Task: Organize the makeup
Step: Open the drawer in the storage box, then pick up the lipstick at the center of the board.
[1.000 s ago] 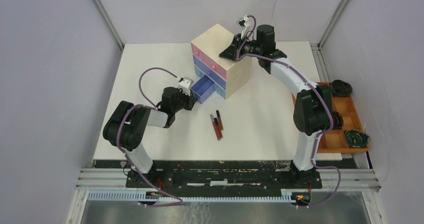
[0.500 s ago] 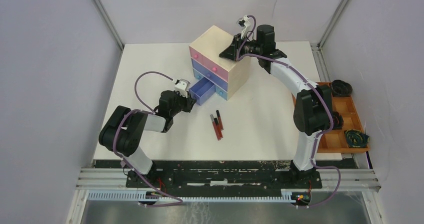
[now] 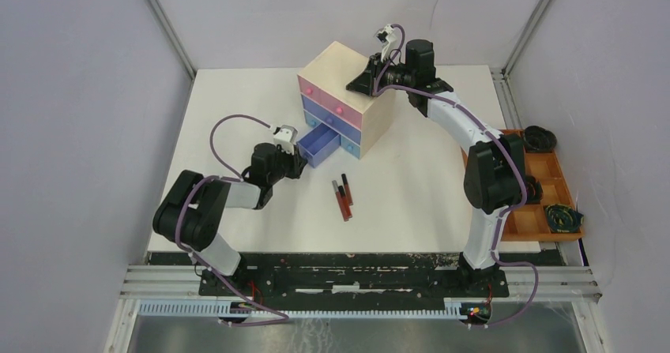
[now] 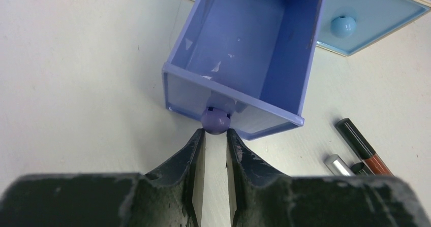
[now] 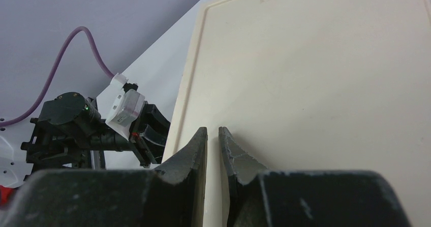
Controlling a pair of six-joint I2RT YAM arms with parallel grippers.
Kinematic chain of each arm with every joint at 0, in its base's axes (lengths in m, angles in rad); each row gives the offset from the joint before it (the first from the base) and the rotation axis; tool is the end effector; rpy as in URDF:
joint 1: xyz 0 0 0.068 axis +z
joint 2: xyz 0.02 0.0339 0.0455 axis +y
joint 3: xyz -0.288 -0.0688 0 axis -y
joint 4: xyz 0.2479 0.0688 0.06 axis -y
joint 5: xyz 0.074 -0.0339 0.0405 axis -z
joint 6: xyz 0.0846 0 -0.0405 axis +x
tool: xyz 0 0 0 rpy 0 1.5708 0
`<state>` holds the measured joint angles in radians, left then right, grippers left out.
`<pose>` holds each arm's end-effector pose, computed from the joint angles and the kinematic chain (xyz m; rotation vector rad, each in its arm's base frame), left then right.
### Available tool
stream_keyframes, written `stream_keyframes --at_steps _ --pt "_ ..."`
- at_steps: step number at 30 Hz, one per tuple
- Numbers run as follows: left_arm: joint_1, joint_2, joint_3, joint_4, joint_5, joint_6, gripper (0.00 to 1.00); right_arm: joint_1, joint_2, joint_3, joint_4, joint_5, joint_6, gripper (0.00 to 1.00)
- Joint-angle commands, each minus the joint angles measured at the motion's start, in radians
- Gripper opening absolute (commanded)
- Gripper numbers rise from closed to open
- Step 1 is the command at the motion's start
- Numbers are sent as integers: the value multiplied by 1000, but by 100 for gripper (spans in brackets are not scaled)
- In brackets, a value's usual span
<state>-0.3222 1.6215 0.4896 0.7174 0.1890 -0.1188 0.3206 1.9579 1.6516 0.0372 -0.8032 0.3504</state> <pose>0.3156 -0.1221 0.1390 0.3268 1.9815 -0.4715 0.4659 0.2189 0.3274 -0.5651 1.8406 1.1939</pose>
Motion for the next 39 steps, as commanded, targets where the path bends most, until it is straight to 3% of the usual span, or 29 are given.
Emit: stream_keyframes --at_steps 1,6,10,16,20,23,27,33,34,36,39 --pt "8 -71 -17 -40 -35 -59 21 -8 92 -79 -178 42 24 20" --pt "6 -102 -31 -76 -34 -74 29 -7 91 -75 -189 44 15 22" --pt "6 -159 -36 -145 -49 -79 29 -7 84 -75 -203 55 0 25" --pt "-32 -382 -96 -258 -58 -156 28 -6 84 -73 -205 59 -2 25" --pt "-206 -506 -91 -384 -211 -239 31 -2 83 -72 -206 66 1 25" --pt "-349 -514 -76 -429 -315 -327 43 -1 77 -77 -207 72 2 27" --pt "-498 -455 -78 -415 -441 -435 39 0 71 -82 -208 75 1 28" --pt "-651 -300 8 -461 -627 -377 44 -1 76 -72 -207 62 8 29" --pt "-656 -286 25 -468 -630 -379 45 0 76 -72 -205 59 9 29" --pt "-667 -264 55 -485 -646 -389 68 0 76 -72 -204 58 10 29" --pt "-676 -255 97 -531 -685 -395 77 0 75 -73 -204 58 10 30"
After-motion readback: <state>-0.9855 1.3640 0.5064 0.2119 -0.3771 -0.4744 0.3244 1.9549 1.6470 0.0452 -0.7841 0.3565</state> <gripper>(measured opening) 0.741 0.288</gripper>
